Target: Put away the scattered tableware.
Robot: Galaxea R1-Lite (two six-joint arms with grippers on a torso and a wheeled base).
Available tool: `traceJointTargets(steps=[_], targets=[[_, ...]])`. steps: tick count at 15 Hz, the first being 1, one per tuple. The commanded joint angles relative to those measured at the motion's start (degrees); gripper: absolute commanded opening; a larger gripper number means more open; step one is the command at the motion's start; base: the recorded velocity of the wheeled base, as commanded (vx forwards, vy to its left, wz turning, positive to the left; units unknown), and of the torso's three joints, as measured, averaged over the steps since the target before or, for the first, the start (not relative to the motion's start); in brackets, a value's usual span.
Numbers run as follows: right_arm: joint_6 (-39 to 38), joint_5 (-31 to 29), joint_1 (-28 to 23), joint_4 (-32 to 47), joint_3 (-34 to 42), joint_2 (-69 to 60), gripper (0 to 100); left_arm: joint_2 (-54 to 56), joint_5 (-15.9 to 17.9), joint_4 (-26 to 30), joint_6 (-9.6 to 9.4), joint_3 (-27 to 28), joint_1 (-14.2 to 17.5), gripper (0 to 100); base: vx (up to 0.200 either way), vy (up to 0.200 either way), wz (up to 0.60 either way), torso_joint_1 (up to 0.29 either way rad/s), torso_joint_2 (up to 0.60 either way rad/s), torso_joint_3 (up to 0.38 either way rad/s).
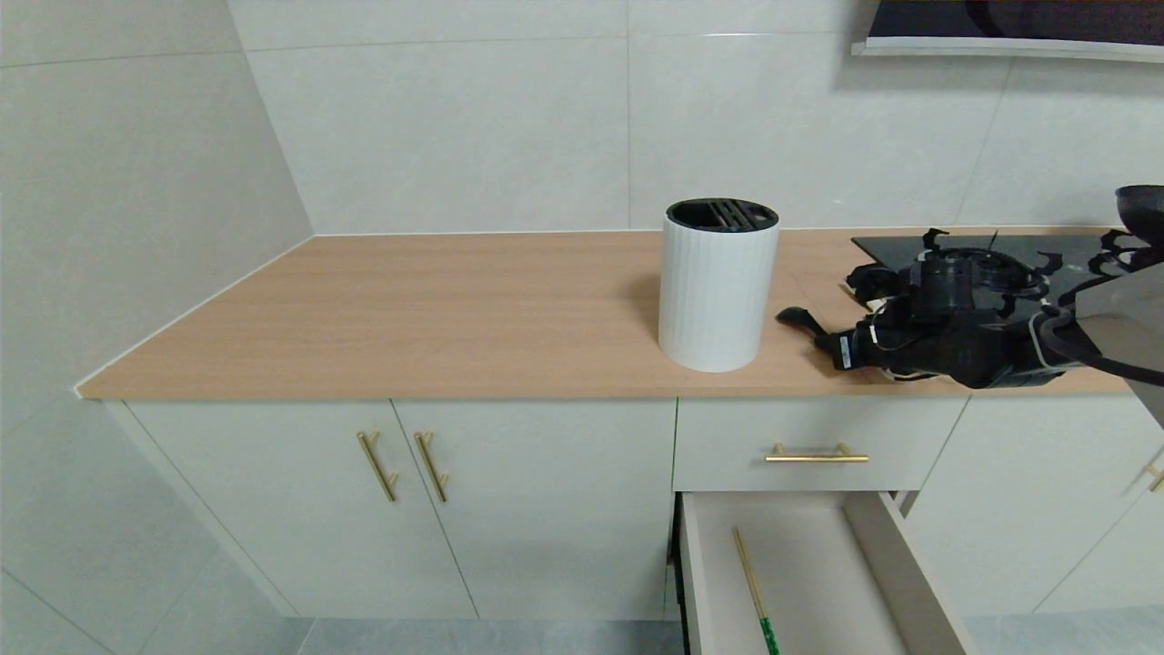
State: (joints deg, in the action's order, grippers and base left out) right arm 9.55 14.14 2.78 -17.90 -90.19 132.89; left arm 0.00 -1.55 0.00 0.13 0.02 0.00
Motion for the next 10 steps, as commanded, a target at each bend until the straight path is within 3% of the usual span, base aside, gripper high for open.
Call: traceJointTargets(steps=[1, 4, 5, 8, 10], targets=[[0.03, 0.01, 0.03, 0.32, 0.01, -0.26, 0, 0.00, -0.03, 0.00, 0.04, -0.02, 0.00, 100, 0.000, 0.000, 0.00, 0.000, 0.00, 0.000], [-0.49, -0.61, 0.56, 2.78, 0.54, -3.51, 0, 0.00, -0.03, 0.00, 0.04, -0.02, 0.00, 100, 0.000, 0.000, 0.00, 0.000, 0.00, 0.000], [-4.36, -2.28, 2.76, 11.30, 0.45, -8.70, 0, 0.00, -0.03, 0.00, 0.04, -0.02, 0.00, 100, 0.000, 0.000, 0.00, 0.000, 0.00, 0.000], [-9.81, -11.15, 6.45, 22.55, 1.50, -16.79, 0, 0.00, -0.03, 0.00, 0.04, -0.02, 0.00, 100, 0.000, 0.000, 0.00, 0.000, 0.00, 0.000], [-14.12, -15.72, 8.38, 25.72, 6.60, -23.47, 0, 0.00, -0.03, 0.00, 0.04, -0.02, 0.00, 100, 0.000, 0.000, 0.00, 0.000, 0.00, 0.000]])
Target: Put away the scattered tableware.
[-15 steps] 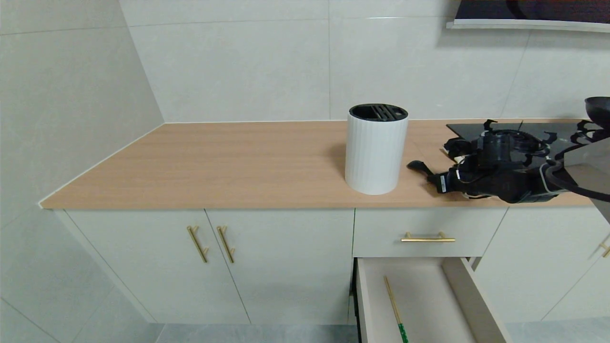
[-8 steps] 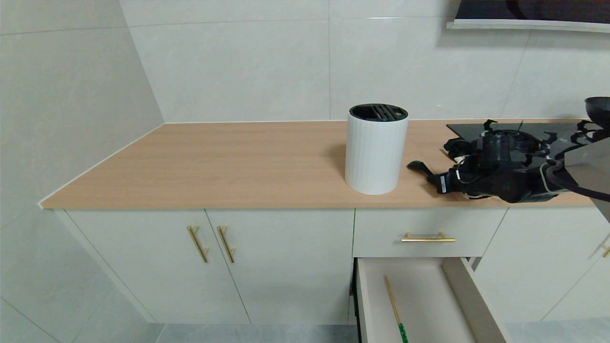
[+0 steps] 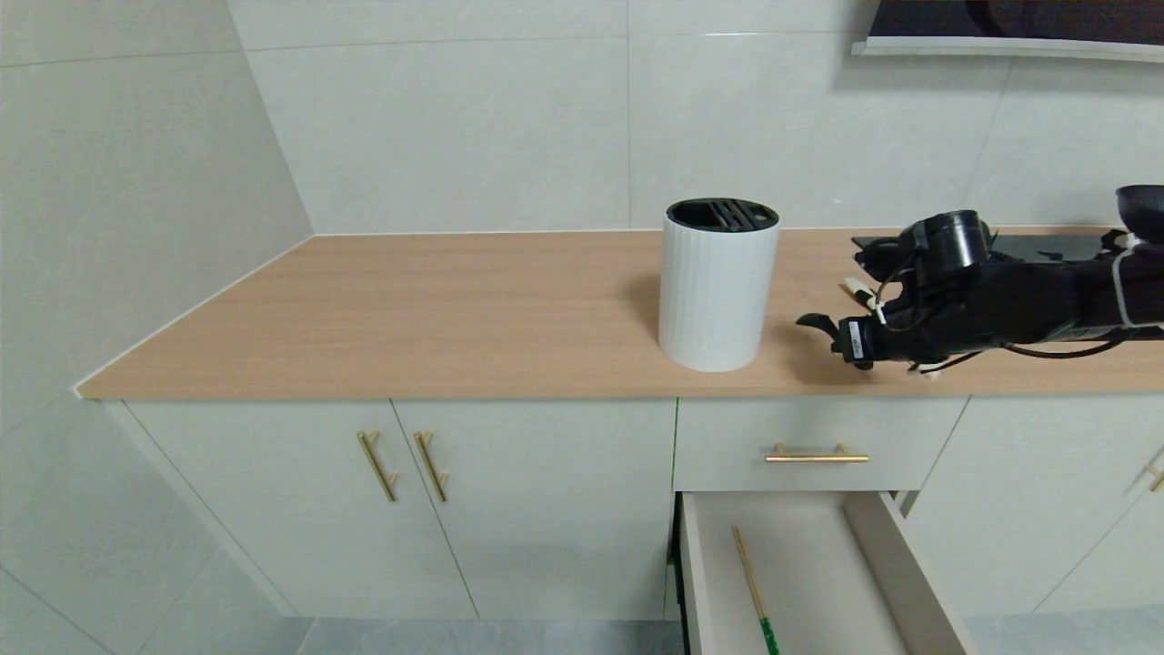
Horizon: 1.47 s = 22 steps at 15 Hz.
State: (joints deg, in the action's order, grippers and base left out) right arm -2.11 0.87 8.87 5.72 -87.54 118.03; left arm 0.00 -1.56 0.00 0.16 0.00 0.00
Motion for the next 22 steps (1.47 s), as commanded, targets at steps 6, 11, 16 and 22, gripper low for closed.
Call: traceJointTargets(steps=[6, 11, 16, 22], targets=[[-11.07, -2.62, 3.17, 7.11, 24.00, -30.05, 0, 0.00, -0.02, 0.00, 0.02, 0.00, 0.00, 100, 0.000, 0.000, 0.00, 0.000, 0.00, 0.000], [-10.81, -3.06, 3.25, 6.85, 32.26, -33.04, 0, 0.00, -0.02, 0.00, 0.02, 0.00, 0.00, 100, 0.000, 0.000, 0.00, 0.000, 0.00, 0.000], [-10.81, -3.06, 3.25, 4.65, 35.95, -31.02, 0, 0.00, -0.02, 0.00, 0.02, 0.00, 0.00, 100, 0.000, 0.000, 0.00, 0.000, 0.00, 0.000], [-10.81, -3.06, 3.17, 2.90, 36.65, -28.47, 0, 0.00, -0.02, 0.00, 0.02, 0.00, 0.00, 100, 0.000, 0.000, 0.00, -0.013, 0.02, 0.016]])
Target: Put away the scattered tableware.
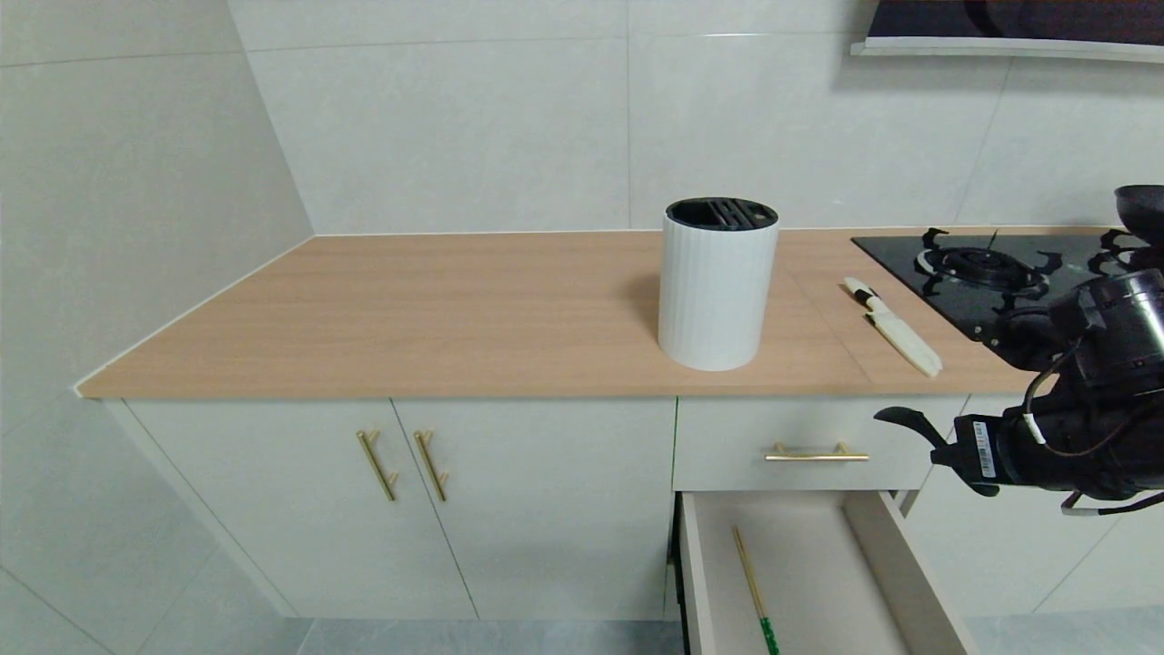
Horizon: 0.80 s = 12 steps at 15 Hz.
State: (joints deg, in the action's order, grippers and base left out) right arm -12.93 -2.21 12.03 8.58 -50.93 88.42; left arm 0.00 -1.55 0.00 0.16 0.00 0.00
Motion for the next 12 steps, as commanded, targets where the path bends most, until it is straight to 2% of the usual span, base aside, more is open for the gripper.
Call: traceJointTargets(steps=[1, 12], targets=[[0.01, 0.01, 0.01, -0.06, 0.04, 1.58, 0, 0.00, -0.03, 0.00, 0.02, 0.00, 0.00, 100, 0.000, 0.000, 0.00, -0.134, 0.31, 0.168], [0.01, -0.08, 0.01, -0.58, 0.57, 2.90, 0, 0.00, -0.03, 0.00, 0.02, 0.00, 0.00, 100, 0.000, 0.000, 0.00, -0.187, 0.46, 0.274]])
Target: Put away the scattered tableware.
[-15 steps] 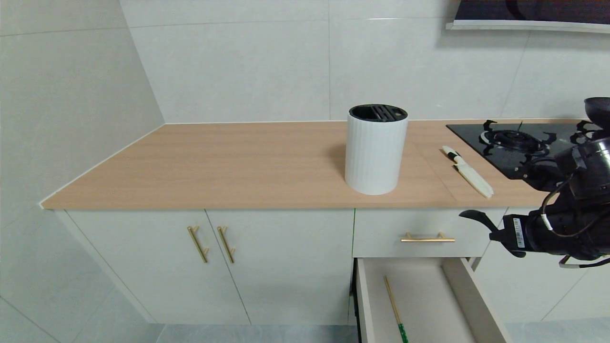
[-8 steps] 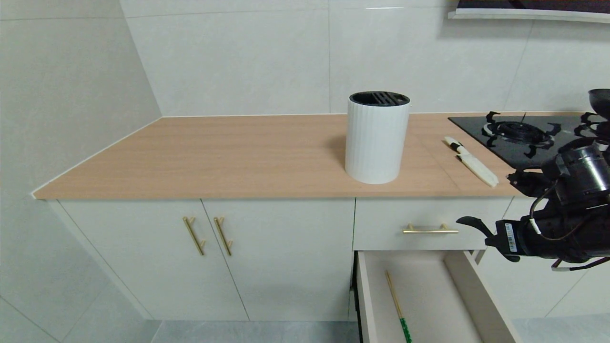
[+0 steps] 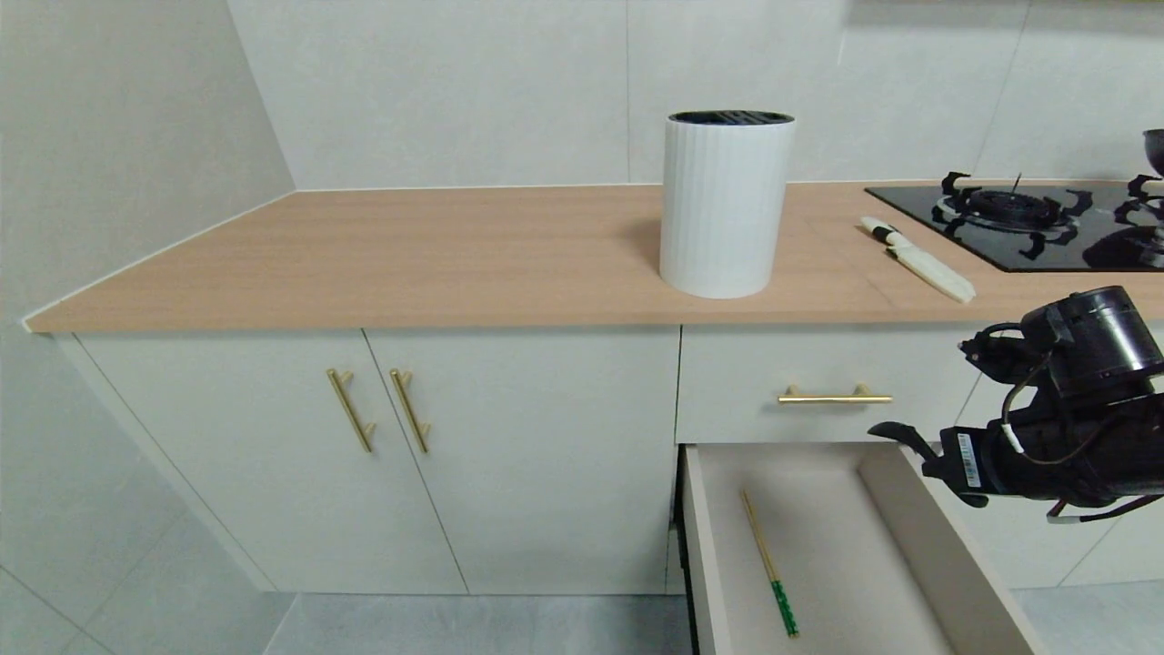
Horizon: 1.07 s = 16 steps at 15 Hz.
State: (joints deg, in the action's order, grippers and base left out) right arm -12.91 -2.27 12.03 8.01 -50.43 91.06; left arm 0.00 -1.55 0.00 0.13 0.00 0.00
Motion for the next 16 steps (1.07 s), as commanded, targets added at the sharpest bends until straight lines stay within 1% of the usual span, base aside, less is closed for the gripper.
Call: traceJointTargets(steps=[1, 6, 9, 14, 16], targets=[[0.08, -0.02, 0.01, -0.01, 0.07, 0.25, 0, 0.00, -0.03, 0.00, 0.04, 0.00, 0.00, 100, 0.000, 0.000, 0.00, -0.173, 0.47, 0.305], [1.48, 0.07, 0.10, -0.01, 0.77, 0.34, 0, 0.00, -0.03, 0.00, 0.04, 0.00, 0.00, 100, 0.000, 0.000, 0.00, -0.141, 0.45, 0.309], [1.57, 0.07, 0.10, -0.01, 0.86, 0.43, 0, 0.00, -0.03, 0.00, 0.04, 0.00, 0.00, 100, 0.000, 0.000, 0.00, -0.085, 0.40, 0.297], [1.57, -0.02, 1.24, -0.89, 1.48, 2.28, 0, 0.00, -0.03, 0.00, 0.04, 0.00, 0.00, 100, 0.000, 0.000, 0.00, -0.019, 0.07, 0.041], [1.57, -0.81, 2.91, -4.14, 2.97, 6.14, 0, 0.00, -0.03, 0.00, 0.04, 0.00, 0.00, 100, 0.000, 0.000, 0.00, 0.000, 0.00, 0.000]])
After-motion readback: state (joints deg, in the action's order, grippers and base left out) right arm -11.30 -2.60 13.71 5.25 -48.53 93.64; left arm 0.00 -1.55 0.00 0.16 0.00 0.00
